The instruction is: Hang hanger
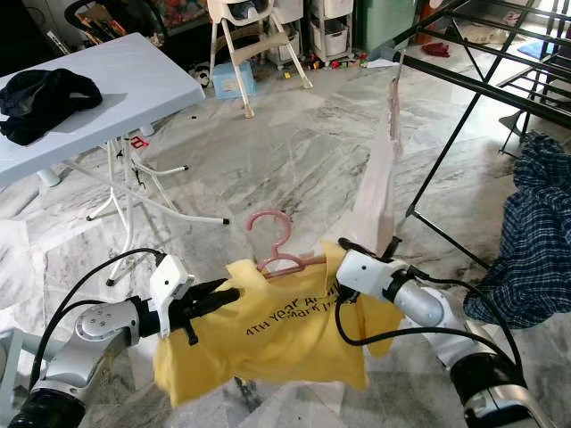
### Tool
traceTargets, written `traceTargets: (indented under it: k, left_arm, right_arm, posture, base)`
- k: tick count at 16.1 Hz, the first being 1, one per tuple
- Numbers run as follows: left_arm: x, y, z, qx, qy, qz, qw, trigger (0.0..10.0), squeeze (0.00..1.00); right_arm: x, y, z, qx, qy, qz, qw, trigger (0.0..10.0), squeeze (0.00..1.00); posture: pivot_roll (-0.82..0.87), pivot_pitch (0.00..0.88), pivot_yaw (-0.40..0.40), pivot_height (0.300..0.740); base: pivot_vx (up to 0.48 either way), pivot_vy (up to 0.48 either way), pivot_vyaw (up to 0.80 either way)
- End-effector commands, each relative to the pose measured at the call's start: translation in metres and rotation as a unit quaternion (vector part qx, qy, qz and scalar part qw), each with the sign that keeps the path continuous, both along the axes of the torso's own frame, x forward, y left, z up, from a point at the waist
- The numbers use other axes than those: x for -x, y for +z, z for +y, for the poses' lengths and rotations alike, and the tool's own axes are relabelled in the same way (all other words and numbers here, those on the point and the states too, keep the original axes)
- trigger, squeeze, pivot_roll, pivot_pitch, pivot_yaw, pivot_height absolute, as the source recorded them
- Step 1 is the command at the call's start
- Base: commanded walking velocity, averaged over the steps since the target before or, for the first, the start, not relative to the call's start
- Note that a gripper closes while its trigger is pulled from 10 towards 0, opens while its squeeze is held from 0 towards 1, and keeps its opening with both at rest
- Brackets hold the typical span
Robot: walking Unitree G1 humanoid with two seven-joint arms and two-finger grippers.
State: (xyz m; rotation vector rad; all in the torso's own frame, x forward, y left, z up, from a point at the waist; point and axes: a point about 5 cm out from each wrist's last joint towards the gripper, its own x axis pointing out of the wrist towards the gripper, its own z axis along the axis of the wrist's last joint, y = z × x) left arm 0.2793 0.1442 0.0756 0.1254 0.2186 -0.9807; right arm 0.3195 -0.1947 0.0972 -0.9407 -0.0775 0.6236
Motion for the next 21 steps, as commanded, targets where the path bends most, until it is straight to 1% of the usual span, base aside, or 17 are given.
traceTargets:
  k: [1,2,6,12,17,18,19,21]
  left_arm:
    - [-0.004,0.006,0.011,0.016,0.050,-0.010,0.999,0.0,0.00]
    - [-0.003,0.007,0.011,0.018,0.046,-0.012,0.999,0.0,0.00]
    - [-0.006,0.009,0.013,0.016,0.049,-0.015,0.999,0.0,0.00]
    - [-0.008,0.010,0.009,0.011,0.039,-0.017,0.999,0.0,0.00]
    - [-0.011,0.011,0.009,0.005,0.041,-0.024,0.999,0.0,0.00]
    - [-0.012,0.011,0.009,0.007,0.050,-0.032,0.998,0.0,0.00]
    - [-0.013,0.010,0.009,0.002,0.070,-0.041,0.997,0.0,0.00]
    - [-0.011,0.008,0.006,0.007,0.083,-0.055,0.995,0.0,0.00]
  right_arm:
    - [-0.004,0.008,0.018,-0.021,0.030,-0.021,0.999,0.0,0.00]
    - [-0.005,0.009,0.019,-0.021,0.030,-0.022,0.999,0.0,0.00]
    - [-0.007,0.011,0.020,-0.023,0.029,-0.025,0.999,0.0,0.00]
    - [-0.006,0.009,0.016,-0.026,0.020,-0.029,0.999,0.0,0.00]
    - [-0.007,0.009,0.016,-0.029,0.012,-0.031,0.999,0.0,0.00]
    - [-0.007,0.009,0.016,-0.030,0.012,-0.031,0.999,0.0,0.00]
    - [-0.006,0.008,0.017,-0.031,0.012,-0.030,0.999,0.0,0.00]
    - [-0.005,0.007,0.018,-0.039,0.011,-0.028,0.999,0.0,0.00]
  posture:
    - [-0.09,0.059,0.123,0.740]
    - [-0.08,0.057,0.122,0.740]
    - [-0.08,0.047,0.130,0.740]
    - [-0.10,0.039,0.145,0.740]
    - [-0.10,0.032,0.150,0.740]
    - [-0.09,0.030,0.149,0.740]
    - [-0.09,0.030,0.147,0.740]
    - [-0.09,0.028,0.141,0.740]
  base:
    - [0.000,0.420,0.00]
    - [0.000,0.424,0.00]
    - [0.258,0.406,0.00]
    - [0.255,0.407,0.00]
    - [0.254,0.373,0.00]
    - [0.000,0.000,0.00]
    - [0.000,0.000,0.00]
    - [0.000,0.000,0.00]
